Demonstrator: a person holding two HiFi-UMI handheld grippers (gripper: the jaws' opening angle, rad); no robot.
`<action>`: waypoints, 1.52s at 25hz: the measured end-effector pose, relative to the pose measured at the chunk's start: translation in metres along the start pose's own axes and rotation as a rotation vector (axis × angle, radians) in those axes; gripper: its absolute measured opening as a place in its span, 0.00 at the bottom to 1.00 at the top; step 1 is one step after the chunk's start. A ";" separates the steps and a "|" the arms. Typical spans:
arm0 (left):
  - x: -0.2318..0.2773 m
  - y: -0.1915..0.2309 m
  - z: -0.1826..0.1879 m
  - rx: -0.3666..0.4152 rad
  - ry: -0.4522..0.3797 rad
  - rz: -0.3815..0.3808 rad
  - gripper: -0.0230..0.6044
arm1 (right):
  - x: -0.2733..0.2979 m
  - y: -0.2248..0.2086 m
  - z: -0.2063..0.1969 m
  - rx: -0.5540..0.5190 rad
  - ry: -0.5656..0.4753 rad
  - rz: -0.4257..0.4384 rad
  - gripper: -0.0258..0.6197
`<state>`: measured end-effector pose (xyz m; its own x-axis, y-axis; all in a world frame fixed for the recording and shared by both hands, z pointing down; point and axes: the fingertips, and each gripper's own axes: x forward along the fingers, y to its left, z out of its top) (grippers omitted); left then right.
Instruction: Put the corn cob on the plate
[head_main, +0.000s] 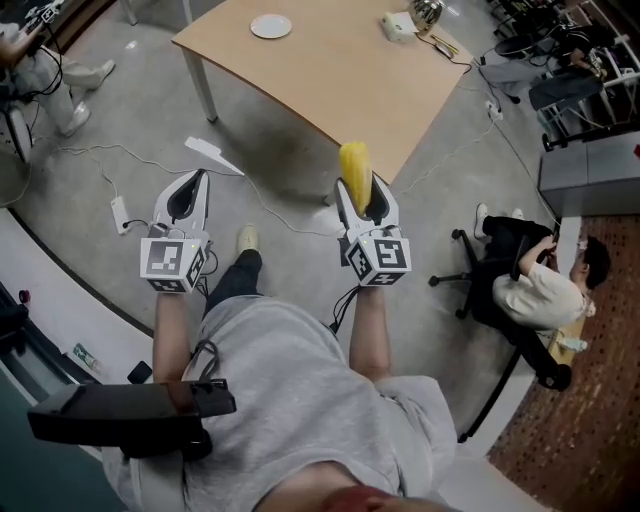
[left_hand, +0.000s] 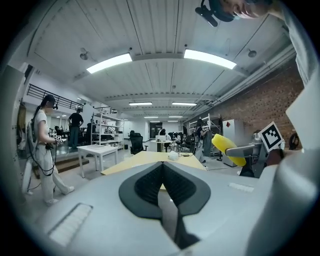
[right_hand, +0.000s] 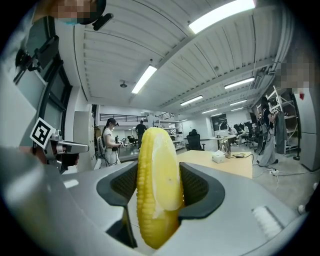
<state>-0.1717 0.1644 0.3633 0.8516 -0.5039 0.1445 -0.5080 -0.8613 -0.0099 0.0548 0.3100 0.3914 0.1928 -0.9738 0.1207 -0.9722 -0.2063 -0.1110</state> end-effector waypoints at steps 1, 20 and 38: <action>0.008 0.007 0.004 -0.002 0.002 0.001 0.07 | 0.010 -0.001 0.003 0.003 0.001 0.000 0.43; 0.108 0.141 0.014 -0.030 -0.012 -0.005 0.07 | 0.174 0.016 0.022 0.014 -0.003 0.011 0.43; 0.146 0.192 0.017 -0.056 -0.017 0.099 0.07 | 0.255 0.001 0.030 0.010 0.026 0.082 0.44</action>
<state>-0.1429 -0.0755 0.3659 0.7987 -0.5878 0.1285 -0.5958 -0.8025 0.0325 0.1074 0.0582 0.3923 0.1092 -0.9846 0.1369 -0.9832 -0.1272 -0.1309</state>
